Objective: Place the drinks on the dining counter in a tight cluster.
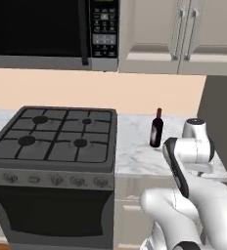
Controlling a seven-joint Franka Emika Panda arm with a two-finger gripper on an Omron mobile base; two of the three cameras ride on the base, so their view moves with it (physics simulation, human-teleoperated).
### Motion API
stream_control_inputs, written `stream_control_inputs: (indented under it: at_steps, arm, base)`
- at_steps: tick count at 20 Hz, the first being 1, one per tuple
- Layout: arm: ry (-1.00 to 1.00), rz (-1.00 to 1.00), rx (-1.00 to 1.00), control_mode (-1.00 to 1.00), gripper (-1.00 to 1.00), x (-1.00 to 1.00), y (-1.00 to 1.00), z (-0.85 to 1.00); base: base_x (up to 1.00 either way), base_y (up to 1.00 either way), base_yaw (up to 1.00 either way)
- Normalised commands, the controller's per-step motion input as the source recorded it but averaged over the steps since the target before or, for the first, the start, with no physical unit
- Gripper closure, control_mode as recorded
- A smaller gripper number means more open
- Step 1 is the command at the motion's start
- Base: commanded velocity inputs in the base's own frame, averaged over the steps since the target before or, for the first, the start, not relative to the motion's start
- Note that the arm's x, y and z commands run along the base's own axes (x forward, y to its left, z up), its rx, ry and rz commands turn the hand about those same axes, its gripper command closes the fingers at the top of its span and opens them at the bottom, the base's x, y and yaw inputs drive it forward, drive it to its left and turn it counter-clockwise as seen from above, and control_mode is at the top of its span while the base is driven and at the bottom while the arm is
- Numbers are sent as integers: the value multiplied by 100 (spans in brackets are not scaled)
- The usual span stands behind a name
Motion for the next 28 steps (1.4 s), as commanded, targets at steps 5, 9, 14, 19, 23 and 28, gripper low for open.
stream_control_inputs:
  at_steps: [5, 9, 14, 19, 23, 28]
  arm:
    - [0, 0, 0, 100, -100, 0, 0, 0]
    - [0, 0, 0, 100, -100, 0, 0, 0]
    - [0, 0, 0, 100, -100, 0, 0, 0]
    - [0, 0, 0, 100, -100, 0, 0, 0]
    - [0, 0, 0, 100, -100, 0, 0, 0]
    - [-31, -6, -8, -100, -100, 0, 25, 5]
  base:
    - [72, 15, -17]
    - [37, 4, -4]
    - [0, 0, 0]
    - [-2, 0, 0]
    - [-2, 3, 0]
    - [0, 0, 0]
